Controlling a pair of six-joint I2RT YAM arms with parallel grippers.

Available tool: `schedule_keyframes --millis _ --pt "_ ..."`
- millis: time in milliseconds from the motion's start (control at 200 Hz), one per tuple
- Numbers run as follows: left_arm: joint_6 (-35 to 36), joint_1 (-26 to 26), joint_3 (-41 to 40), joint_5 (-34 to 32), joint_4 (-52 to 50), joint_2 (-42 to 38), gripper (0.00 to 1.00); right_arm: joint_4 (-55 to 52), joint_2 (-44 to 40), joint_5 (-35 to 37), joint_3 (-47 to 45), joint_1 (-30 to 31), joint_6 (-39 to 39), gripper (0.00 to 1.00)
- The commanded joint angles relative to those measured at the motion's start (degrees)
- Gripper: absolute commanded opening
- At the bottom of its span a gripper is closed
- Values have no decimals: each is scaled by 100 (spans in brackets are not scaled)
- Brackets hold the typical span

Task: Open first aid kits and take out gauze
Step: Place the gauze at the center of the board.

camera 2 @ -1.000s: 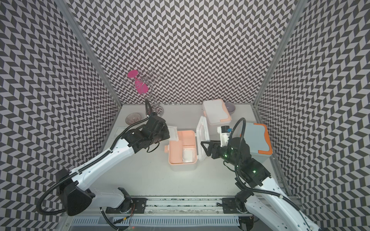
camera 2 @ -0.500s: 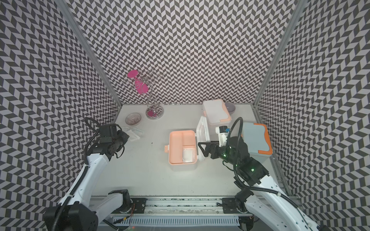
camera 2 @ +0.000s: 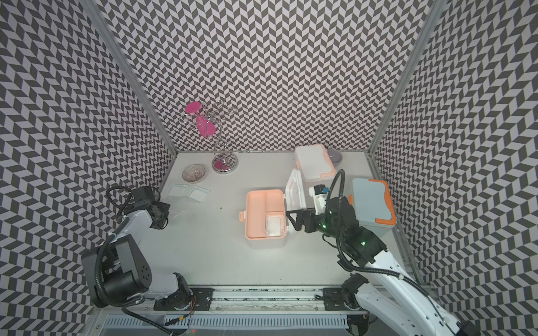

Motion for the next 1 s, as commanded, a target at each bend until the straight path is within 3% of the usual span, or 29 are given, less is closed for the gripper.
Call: schedule_keyframes --millis 0,260,606,751,997 --pt "-110 101 265 -177 168 130 0 128 3 -36 184 3 -59 93" --pt "-173 270 233 -480 125 23 0 152 90 -61 182 7 -51 93" --pt "-223 357 180 -378 191 186 0 184 145 -84 177 3 -114 93" --pt "-222 354 214 -333 157 233 20 242 174 -104 163 3 -113 93" --pt "-218 336 233 -264 44 79 29 306 203 -139 126 3 -123 93"
